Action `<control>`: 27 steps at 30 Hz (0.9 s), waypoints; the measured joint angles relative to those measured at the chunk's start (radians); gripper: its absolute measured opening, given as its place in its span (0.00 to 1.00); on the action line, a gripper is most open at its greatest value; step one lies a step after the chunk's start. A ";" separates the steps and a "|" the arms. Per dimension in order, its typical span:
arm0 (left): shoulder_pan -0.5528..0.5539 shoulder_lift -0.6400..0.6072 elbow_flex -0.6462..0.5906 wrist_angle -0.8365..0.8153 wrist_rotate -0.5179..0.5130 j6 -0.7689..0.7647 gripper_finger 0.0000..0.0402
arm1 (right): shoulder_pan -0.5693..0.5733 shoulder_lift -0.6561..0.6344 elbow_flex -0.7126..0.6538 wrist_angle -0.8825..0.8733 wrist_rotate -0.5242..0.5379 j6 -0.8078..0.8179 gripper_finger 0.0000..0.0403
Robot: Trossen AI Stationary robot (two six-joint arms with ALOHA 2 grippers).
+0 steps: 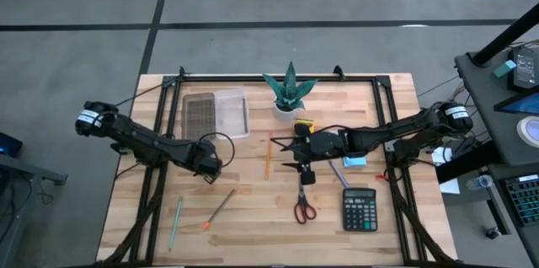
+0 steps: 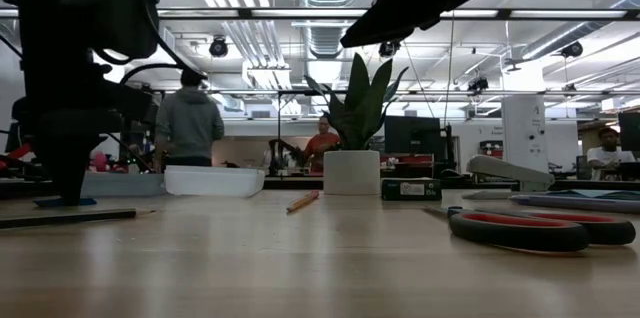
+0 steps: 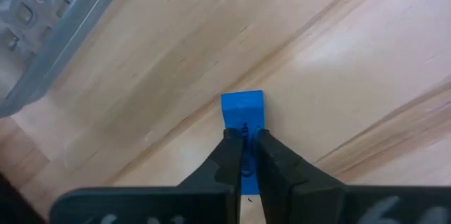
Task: Pack school essentials
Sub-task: Put the blue eraser into the black supply box
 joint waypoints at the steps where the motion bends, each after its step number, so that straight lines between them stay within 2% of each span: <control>1: -0.003 -0.002 0.015 -0.015 0.000 0.003 0.01 | 0.000 0.000 0.000 0.000 0.000 0.000 0.48; 5: -0.012 0.000 0.078 -0.056 0.008 0.054 0.00 | 0.000 0.000 0.000 -0.002 0.000 0.000 0.48; 9: -0.023 -0.001 0.130 -0.049 0.008 0.195 0.01 | 0.000 0.000 0.000 -0.006 0.000 0.000 0.48; 15: -0.058 -0.001 0.141 0.139 0.008 0.407 0.00 | 0.000 0.000 0.000 -0.022 0.000 0.000 0.48; 22: -0.119 -0.003 0.132 0.121 0.002 0.511 0.00 | 0.000 0.000 -0.005 -0.007 0.000 -0.019 0.48; 27: -0.156 -0.007 0.102 0.076 -0.004 0.518 0.00 | -0.002 0.027 -0.028 0.050 0.000 -0.016 0.48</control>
